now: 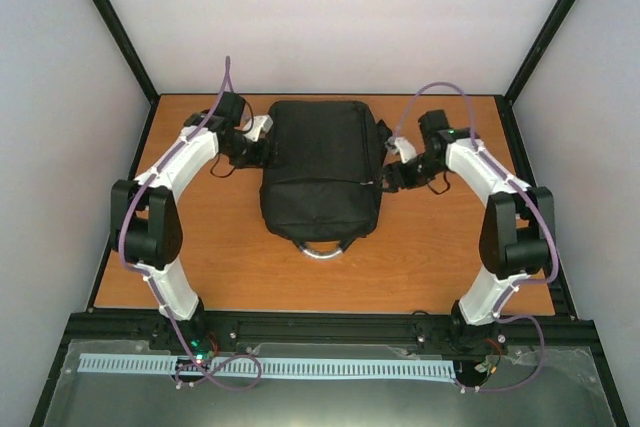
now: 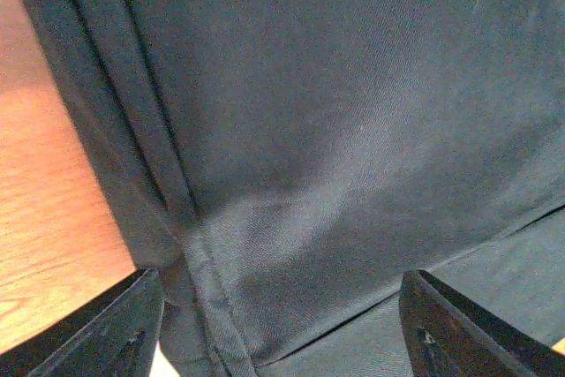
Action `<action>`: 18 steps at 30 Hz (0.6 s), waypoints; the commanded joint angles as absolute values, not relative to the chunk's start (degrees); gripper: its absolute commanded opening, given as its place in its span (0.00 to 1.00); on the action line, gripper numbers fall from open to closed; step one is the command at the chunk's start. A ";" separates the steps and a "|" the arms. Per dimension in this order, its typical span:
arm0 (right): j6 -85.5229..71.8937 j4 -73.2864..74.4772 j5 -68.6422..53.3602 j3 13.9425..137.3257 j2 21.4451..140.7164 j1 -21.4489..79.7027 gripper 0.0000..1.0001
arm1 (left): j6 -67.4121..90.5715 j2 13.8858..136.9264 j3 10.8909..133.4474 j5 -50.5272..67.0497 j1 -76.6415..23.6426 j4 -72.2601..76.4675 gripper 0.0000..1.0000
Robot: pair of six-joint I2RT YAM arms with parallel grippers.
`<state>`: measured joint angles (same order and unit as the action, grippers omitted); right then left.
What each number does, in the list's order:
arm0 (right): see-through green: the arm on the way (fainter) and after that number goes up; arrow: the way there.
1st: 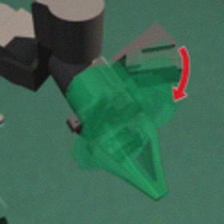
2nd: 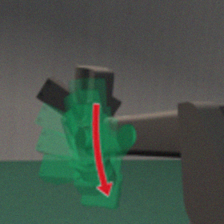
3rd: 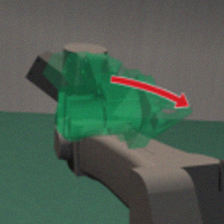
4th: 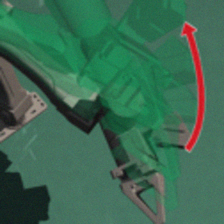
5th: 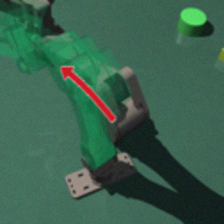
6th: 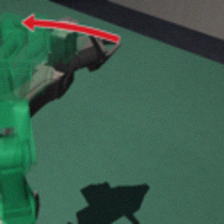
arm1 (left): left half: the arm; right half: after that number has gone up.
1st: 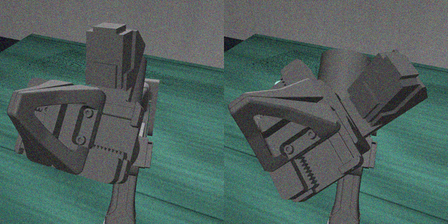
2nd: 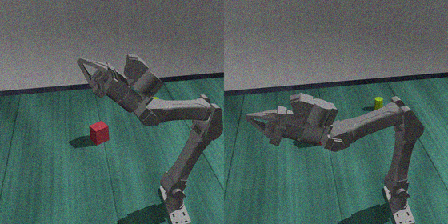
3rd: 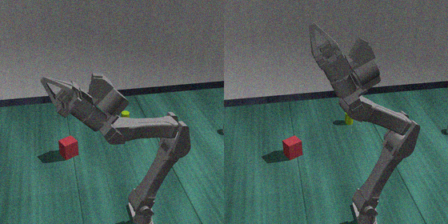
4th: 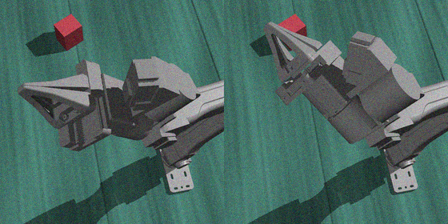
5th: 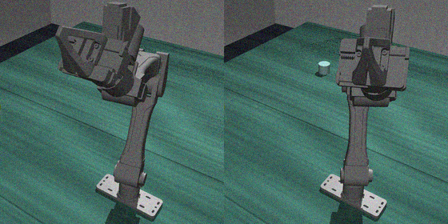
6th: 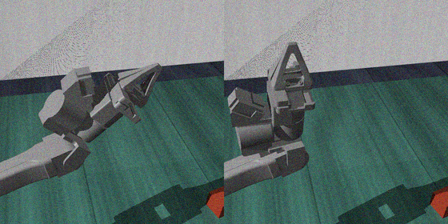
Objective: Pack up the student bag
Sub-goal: Zip the student bag at the center of the board, then reset both arms
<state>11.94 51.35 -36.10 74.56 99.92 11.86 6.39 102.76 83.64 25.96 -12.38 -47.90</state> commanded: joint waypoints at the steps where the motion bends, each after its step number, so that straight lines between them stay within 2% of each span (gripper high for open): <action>1: 16.49 52.62 -32.04 81.48 93.91 9.40 0.74 | -1.85 98.54 89.54 18.92 -12.45 -51.28 0.78; 6: 20.55 50.15 -26.75 90.72 89.33 8.72 0.78 | -7.59 97.34 95.89 14.30 -11.51 -52.53 0.83; 7: 20.56 47.35 -23.37 91.21 88.00 8.63 0.82 | -8.48 97.30 97.42 14.11 -11.14 -52.74 0.85; 8: 19.90 43.58 -19.39 91.03 85.87 8.55 0.95 | -9.20 97.20 98.94 13.98 -10.71 -52.94 0.90; 9: 18.80 38.97 -15.17 90.30 84.27 8.15 0.99 | -9.25 97.00 100.26 13.54 -10.01 -52.69 0.98; 12: 13.61 28.82 -8.26 88.50 82.48 6.54 1.00 | -6.41 95.32 100.91 13.20 -6.17 -48.20 1.00; 15: 9.42 28.76 -7.58 90.63 84.08 6.33 1.00 | -0.81 94.62 99.92 10.34 -3.08 -43.73 1.00; 18: 1.12 27.42 1.70 87.20 83.36 6.33 1.00 | 1.04 93.74 97.81 10.00 -2.17 -43.16 1.00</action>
<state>11.62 31.70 -10.70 90.35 82.32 6.48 -3.18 95.66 98.63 12.71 -3.79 -46.81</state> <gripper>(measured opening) 1.000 0.998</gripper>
